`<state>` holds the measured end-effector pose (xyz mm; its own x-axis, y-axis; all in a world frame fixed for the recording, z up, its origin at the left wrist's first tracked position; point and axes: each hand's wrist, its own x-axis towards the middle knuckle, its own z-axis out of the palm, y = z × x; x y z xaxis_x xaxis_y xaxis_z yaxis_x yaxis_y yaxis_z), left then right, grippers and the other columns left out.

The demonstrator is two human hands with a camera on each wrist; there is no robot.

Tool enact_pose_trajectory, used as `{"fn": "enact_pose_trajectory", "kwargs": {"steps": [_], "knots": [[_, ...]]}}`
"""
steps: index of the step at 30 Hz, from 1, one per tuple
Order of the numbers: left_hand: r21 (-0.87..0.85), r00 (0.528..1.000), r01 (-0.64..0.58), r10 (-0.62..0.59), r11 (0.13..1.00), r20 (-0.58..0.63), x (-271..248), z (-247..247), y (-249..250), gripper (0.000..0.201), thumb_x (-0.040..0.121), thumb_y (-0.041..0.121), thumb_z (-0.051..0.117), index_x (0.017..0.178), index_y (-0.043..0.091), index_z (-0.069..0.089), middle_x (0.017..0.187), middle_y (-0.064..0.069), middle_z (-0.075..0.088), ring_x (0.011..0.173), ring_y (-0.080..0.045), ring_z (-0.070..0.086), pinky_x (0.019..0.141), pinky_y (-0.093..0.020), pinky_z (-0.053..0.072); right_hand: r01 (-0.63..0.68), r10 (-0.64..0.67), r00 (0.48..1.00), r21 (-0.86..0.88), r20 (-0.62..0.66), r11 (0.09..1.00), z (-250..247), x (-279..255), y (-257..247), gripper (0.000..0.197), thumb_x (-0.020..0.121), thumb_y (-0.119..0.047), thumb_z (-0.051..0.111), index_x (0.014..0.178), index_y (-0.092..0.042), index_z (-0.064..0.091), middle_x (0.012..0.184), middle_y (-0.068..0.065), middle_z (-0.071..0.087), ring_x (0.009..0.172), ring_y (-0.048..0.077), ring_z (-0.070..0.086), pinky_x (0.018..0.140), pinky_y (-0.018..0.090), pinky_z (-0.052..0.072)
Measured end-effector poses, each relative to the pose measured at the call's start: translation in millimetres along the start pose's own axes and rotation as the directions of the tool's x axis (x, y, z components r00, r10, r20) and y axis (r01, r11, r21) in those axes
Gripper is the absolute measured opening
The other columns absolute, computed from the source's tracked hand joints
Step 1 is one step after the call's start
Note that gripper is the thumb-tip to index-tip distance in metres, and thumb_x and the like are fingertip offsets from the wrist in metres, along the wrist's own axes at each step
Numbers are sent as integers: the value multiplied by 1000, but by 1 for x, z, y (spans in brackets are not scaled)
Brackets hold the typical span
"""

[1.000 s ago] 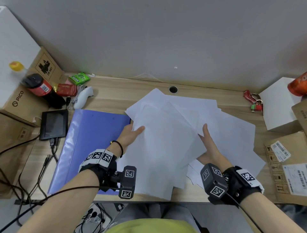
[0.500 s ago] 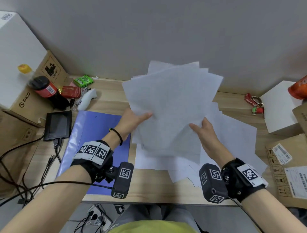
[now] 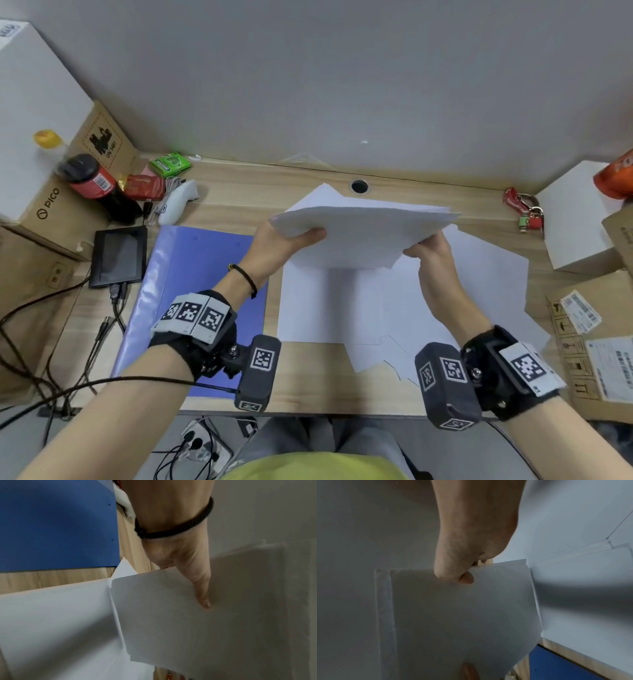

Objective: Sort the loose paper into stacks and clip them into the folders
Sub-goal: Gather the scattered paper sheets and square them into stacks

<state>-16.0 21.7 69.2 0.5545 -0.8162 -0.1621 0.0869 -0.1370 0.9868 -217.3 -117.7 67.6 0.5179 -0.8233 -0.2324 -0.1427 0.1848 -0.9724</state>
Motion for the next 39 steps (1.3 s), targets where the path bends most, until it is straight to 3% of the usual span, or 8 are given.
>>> {"fn": "enact_pose_trajectory", "kwargs": {"steps": [4,10,19,22,27,31,34,39], "knots": [[-78,998,-64,62,995,-24,-1,-7,3,34,74,9,78,100,28,66,95,15,74,93,-4,69,78,-19,54,9,-8,1000,64,-14,998,-9,-1,0,53,75,18,35,110,-18,55,102,-6,64,95,8,58,82,21,42],[125,969,158,-178,980,170,-6,-4,-40,39,83,24,73,119,28,60,115,12,68,107,-3,63,100,-31,49,-222,223,975,-103,3,970,-7,-7,38,38,83,9,40,110,-15,54,105,-4,61,102,16,52,80,23,40],[191,944,211,-251,959,216,-14,-7,-56,41,90,32,63,129,27,52,119,18,62,109,5,57,86,-12,44,-333,354,932,-200,77,922,-12,-20,51,37,100,-22,41,136,-27,41,132,-15,46,125,7,36,101,27,21],[165,979,179,-193,970,72,-14,2,-52,30,90,34,63,118,25,59,107,16,66,96,7,61,75,-7,47,-288,312,944,-192,109,938,-2,-19,49,39,101,-31,40,139,-26,41,137,-15,48,127,7,41,103,27,26],[121,988,147,-141,982,-57,-16,-24,-51,29,88,33,65,113,18,62,107,7,70,95,-10,69,77,-24,57,-271,305,942,-218,140,938,-15,-15,53,23,99,-18,43,109,-4,58,103,2,68,90,19,64,83,31,51],[143,879,414,-436,899,194,-37,-45,-74,41,86,31,69,123,25,51,114,6,69,99,-12,69,76,-27,57,-416,422,906,-207,-20,885,-7,-18,83,22,97,-17,40,94,-1,56,78,8,52,66,24,44,58,31,33],[154,827,488,-512,859,234,-54,-57,-87,43,87,28,69,125,29,50,118,8,67,104,-11,67,79,-28,56,-552,553,831,-198,-52,810,13,-20,108,26,93,-7,38,70,-14,49,72,9,39,59,19,34,53,28,22],[252,917,397,-392,882,-73,-64,-91,-92,30,95,18,56,125,20,52,119,3,61,108,-21,62,82,-31,50,-634,650,736,-143,192,760,63,-29,107,15,97,-7,44,91,-7,58,86,10,67,73,28,64,60,32,54]]}}
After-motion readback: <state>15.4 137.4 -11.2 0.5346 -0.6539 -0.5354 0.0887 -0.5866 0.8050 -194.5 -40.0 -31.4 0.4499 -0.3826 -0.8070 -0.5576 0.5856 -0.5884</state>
